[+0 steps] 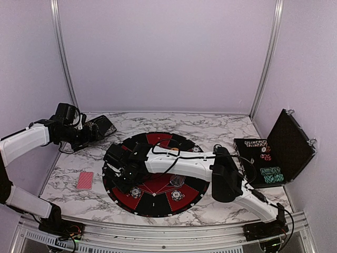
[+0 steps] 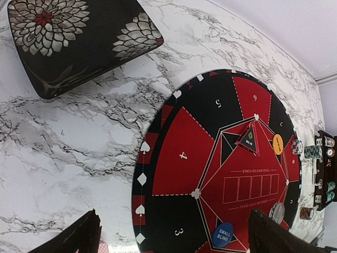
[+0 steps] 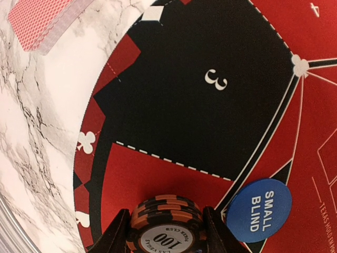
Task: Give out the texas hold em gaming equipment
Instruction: Place the poker chips pile in the small blind area.
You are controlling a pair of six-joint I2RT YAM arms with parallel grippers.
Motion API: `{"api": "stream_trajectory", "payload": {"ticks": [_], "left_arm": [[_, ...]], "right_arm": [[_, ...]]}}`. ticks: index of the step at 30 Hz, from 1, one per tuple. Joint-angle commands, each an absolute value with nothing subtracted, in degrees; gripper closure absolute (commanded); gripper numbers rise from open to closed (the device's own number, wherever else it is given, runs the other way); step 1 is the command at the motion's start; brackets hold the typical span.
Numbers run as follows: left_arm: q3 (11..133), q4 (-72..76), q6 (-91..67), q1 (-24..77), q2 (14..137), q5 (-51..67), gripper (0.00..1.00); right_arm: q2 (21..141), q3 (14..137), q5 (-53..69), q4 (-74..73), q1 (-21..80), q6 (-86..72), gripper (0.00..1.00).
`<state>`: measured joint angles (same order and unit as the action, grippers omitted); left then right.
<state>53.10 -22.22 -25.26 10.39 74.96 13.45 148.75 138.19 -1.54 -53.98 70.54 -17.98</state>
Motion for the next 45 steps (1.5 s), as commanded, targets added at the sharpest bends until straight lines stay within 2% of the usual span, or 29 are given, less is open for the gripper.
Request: {"api": "stream_trajectory", "payload": {"ticks": [1, 45], "left_arm": [[52.47, -22.68, -24.5, 9.77, 75.23, 14.39, 0.01], [52.15, -21.98, -24.64, 8.69, 75.57, 16.03, 0.01]], "right_arm": [[150.0, 141.18, -1.14, -52.75, 70.94, -18.16, 0.64], [150.93, 141.54, -1.02, -53.62, 70.64, -16.98, 0.52]]}}
